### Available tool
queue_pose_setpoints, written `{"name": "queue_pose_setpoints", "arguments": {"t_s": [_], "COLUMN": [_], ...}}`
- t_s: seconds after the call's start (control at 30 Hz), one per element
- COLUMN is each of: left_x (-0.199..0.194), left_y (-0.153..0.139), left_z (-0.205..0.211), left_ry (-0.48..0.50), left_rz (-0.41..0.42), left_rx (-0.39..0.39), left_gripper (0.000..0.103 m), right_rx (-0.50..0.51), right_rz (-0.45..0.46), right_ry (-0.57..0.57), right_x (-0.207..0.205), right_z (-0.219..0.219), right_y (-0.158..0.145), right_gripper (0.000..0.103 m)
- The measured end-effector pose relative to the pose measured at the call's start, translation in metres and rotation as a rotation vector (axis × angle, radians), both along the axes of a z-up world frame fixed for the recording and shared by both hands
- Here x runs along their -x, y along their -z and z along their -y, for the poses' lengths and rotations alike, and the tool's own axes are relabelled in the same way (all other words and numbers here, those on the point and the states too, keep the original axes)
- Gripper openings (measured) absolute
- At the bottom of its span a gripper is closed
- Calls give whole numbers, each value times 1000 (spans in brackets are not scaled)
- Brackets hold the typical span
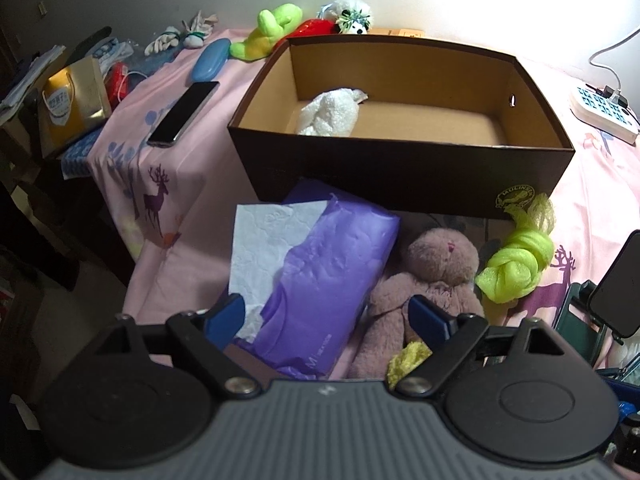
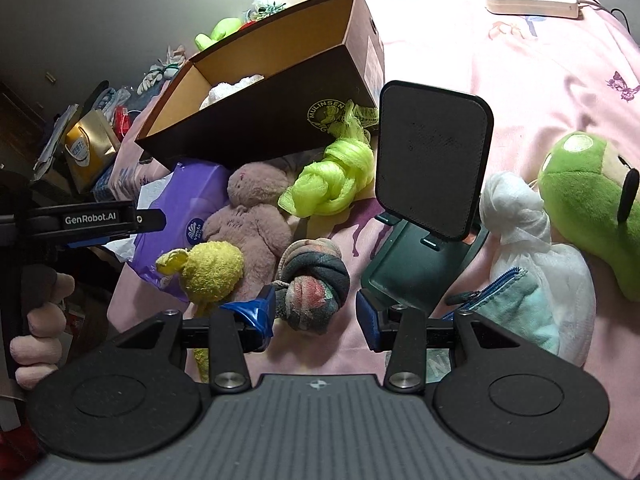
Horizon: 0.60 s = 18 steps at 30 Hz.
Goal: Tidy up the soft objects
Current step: 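Move the right tool to the knotted grey-striped sock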
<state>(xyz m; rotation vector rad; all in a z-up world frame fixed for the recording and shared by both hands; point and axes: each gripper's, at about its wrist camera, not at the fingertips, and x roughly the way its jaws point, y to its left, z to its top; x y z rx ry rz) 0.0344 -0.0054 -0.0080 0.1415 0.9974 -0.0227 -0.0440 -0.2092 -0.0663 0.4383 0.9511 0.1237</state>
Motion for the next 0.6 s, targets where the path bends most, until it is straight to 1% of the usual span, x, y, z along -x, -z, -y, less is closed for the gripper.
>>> {"name": "queue_pose_setpoints", "arguments": {"t_s": [0.17,0.37,0.6], "left_x": [13,23,34], "left_y": [8,18,15], "left_z": [-2,-6,-14], "left_ry": [49,86,131], "left_rz": [-3,-25,-17], "left_rx": [16,43,85], "left_gripper": [93,93,93], "right_rx": [-11,-19,-31], "right_rz": [-10,-25,-40], "right_ry": [3,4,1], "right_x": [-1,-8,-20], "right_z": [7,9,4], "right_y": [3,7,12], "right_gripper": [27,27,28]}}
